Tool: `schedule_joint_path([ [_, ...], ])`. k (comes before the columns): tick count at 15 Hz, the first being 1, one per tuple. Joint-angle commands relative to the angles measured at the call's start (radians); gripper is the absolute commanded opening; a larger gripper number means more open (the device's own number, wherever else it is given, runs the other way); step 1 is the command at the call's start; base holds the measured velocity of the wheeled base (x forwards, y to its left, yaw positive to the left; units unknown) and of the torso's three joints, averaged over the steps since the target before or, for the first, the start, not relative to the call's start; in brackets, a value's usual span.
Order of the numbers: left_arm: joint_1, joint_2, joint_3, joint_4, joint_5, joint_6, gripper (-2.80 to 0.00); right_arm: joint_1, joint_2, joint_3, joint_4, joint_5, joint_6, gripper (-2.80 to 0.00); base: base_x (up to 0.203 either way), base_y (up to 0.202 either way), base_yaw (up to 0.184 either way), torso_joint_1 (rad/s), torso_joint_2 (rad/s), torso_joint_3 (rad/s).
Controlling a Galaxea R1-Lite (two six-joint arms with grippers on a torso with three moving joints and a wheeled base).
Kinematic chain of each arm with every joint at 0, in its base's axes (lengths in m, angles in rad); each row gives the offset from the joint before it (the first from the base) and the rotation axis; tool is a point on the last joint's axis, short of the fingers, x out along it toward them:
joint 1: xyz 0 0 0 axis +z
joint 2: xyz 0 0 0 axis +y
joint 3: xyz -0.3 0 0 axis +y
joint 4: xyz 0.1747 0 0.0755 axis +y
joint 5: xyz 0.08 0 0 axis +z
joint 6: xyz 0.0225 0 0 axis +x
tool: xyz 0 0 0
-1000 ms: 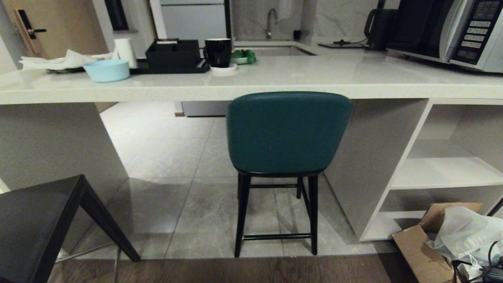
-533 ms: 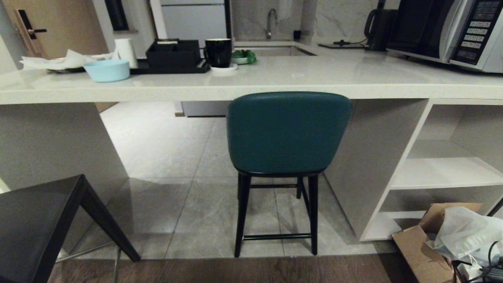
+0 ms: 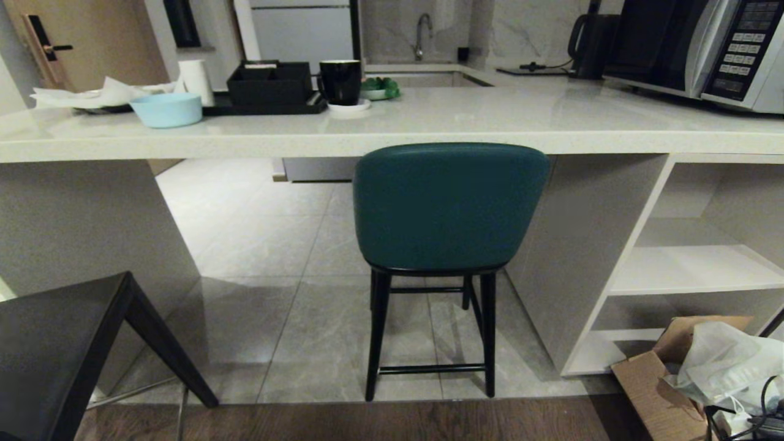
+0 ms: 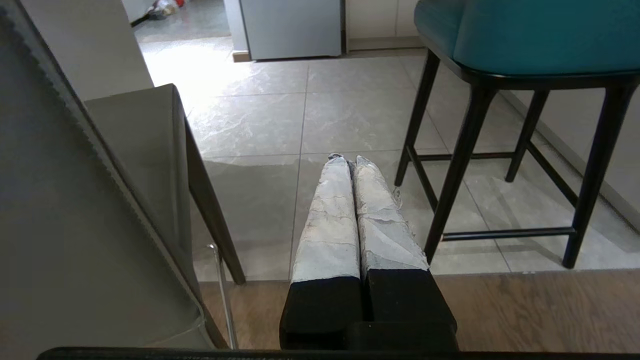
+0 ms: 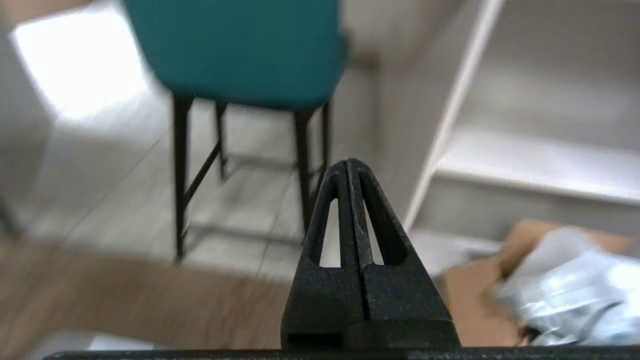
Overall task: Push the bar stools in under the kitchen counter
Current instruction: Push the gray chair back under the dining table
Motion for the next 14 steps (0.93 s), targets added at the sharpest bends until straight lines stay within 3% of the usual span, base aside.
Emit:
schedule_joint_path([
  [1, 0.0, 0.0, 0.021, 0.015, 0.007, -0.001, -2.8, 0.003, -0.1, 0.167, -0.03, -0.014, -0.002, -2.8, 0.0, 0.0, 0.0, 0.0, 0.0, 0.0],
  [2, 0.0, 0.001, 0.019, 0.037, 0.01, -0.003, -2.8, 0.002, -0.111, 0.213, -0.07, -0.11, 0.05, -2.8, 0.0, 0.0, 0.0, 0.0, 0.0, 0.0],
  [3, 0.0, 0.0, 0.019, 0.03, 0.009, 0.003, -2.8, -0.001, -0.118, 0.233, -0.092, -0.163, 0.134, -2.8, 0.0, 0.0, 0.0, 0.0, 0.0, 0.0],
  [4, 0.0, 0.001, 0.019, 0.03, 0.004, 0.006, -2.8, -0.002, -0.122, 0.241, -0.101, -0.188, 0.151, -2.8, 0.0, 0.0, 0.0, 0.0, 0.0, 0.0],
  [5, 0.0, 0.0, 0.019, 0.03, 0.004, 0.004, -2.8, -0.002, -0.122, 0.243, -0.085, -0.186, 0.119, -2.8, 0.0, 0.0, 0.0, 0.0, 0.0, 0.0],
  [7, 0.0, 0.001, 0.02, 0.029, 0.005, 0.003, -2.8, -0.003, -0.122, 0.242, -0.052, -0.14, -0.02, -2.8, 0.0, 0.0, 0.0, 0.0, 0.0, 0.0],
  [11, 0.0, 0.0, 0.021, 0.032, 0.005, 0.001, -2.8, -0.004, -0.122, 0.241, -0.05, -0.126, -0.004, -2.8, -0.012, 0.0, -0.001, 0.002, 0.0, 0.001],
  [14, 0.0, 0.001, 0.021, 0.03, 0.011, -0.024, -2.8, -0.003, -0.122, 0.241, -0.049, -0.134, 0.003, -2.8, -0.177, 0.0, -0.001, 0.002, 0.0, 0.002],
])
